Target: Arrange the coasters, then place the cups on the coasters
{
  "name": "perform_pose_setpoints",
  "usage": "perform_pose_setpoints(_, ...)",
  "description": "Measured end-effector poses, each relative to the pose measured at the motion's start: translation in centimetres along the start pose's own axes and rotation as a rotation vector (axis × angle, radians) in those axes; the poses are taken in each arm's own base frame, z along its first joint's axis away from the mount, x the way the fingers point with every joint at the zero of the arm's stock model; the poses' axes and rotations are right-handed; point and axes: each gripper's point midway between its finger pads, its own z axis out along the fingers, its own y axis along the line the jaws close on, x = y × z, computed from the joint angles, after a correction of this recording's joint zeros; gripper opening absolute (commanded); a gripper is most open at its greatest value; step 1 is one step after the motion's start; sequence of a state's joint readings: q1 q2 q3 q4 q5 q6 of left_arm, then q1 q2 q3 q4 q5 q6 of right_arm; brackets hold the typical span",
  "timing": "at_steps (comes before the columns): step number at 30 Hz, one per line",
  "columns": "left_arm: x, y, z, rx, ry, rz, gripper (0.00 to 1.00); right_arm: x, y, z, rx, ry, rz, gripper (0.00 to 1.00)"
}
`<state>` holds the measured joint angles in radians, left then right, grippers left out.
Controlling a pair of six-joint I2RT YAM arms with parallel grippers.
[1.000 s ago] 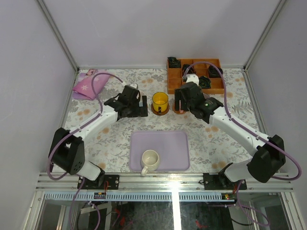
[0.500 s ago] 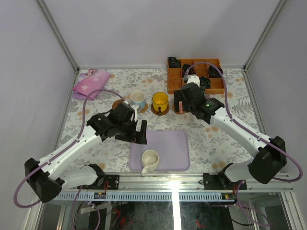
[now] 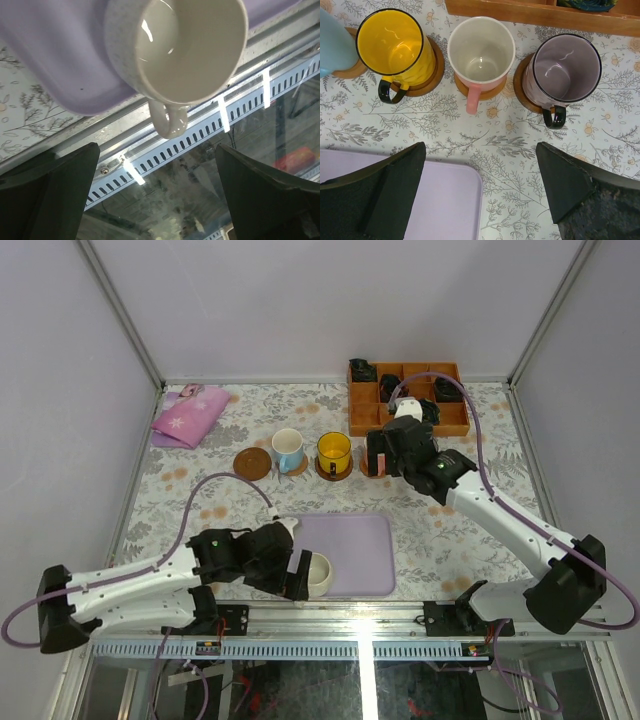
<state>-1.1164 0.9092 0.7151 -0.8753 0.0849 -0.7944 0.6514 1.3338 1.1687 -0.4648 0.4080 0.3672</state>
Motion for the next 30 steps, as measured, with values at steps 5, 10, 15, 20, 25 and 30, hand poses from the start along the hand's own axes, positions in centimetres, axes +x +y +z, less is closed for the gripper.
perform_pose_setpoints(5, 1.3, -0.9, 1.7, -0.043, 0.009, 0.095, 1.0, 0.2, -0.1, -0.1, 0.0, 0.0, 0.0, 0.99)
perform_pose_setpoints(10, 1.4, -1.6, 2.5, -0.032, -0.023, 0.139, 1.0, 0.6, -0.2, 0.0, 0.002, 0.008, -0.003, 0.99)
perform_pose_setpoints(15, 1.6, -1.1, 3.4, -0.025, -0.042, 0.119, 1.0, 1.0, -0.3, 0.2, 0.004, 0.017, -0.007, 0.99)
perform_pose_setpoints(20, 1.5, -1.4, 3.6, -0.012, -0.05, 0.108, 1.0, 1.3, -0.2, 0.2, 0.001, 0.023, -0.009, 0.99)
perform_pose_setpoints(25, 1.0, -1.3, 3.8, -0.018, -0.078, 0.105, 0.95, 1.2, -0.2, 0.3, -0.001, 0.022, -0.008, 0.99)
perform_pose_setpoints(30, 0.7, -0.5, 4.2, -0.052, -0.102, 0.107, 0.77, 1.3, -0.1, 0.4, 0.0, 0.026, -0.01, 0.99)
